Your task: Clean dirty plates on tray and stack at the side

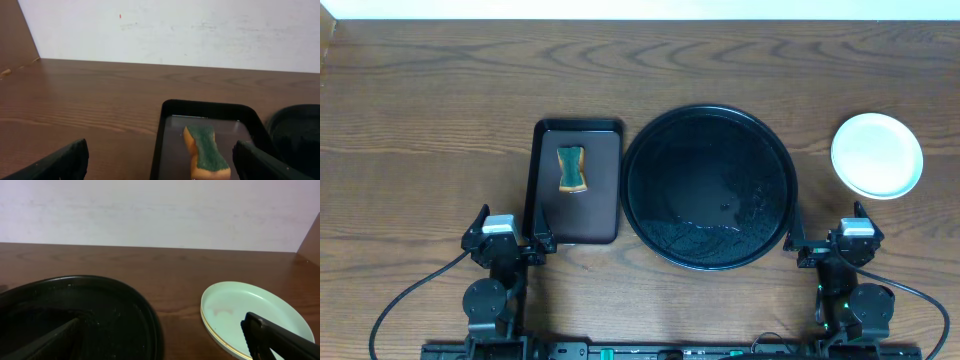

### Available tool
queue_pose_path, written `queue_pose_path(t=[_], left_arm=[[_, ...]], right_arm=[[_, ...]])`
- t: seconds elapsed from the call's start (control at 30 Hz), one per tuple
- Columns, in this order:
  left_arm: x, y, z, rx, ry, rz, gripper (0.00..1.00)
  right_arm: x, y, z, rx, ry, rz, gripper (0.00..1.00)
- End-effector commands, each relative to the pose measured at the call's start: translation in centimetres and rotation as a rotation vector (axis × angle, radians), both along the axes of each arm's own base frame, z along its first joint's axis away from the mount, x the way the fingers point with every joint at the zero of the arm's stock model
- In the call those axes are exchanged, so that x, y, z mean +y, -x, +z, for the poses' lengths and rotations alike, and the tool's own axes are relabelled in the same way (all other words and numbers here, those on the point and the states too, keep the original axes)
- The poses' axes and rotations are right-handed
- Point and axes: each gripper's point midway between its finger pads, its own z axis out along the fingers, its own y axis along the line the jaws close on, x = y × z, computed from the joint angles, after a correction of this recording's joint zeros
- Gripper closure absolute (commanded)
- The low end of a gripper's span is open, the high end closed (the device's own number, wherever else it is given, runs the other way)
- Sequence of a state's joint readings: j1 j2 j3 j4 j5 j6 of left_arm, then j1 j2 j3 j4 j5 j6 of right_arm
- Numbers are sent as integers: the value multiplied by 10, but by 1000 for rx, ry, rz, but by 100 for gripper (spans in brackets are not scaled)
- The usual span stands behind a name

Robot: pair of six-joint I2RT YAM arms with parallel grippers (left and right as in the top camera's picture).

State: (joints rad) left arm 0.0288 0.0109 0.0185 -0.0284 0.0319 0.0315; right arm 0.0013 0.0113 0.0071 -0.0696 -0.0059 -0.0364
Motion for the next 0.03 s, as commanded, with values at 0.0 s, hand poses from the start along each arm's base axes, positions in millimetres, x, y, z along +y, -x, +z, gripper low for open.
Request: queue_pose_path(t=[0.0], left_arm=[[-2, 1, -15, 50, -15, -12, 8]], right_arm=[[2, 0, 0, -1, -10, 7, 1]])
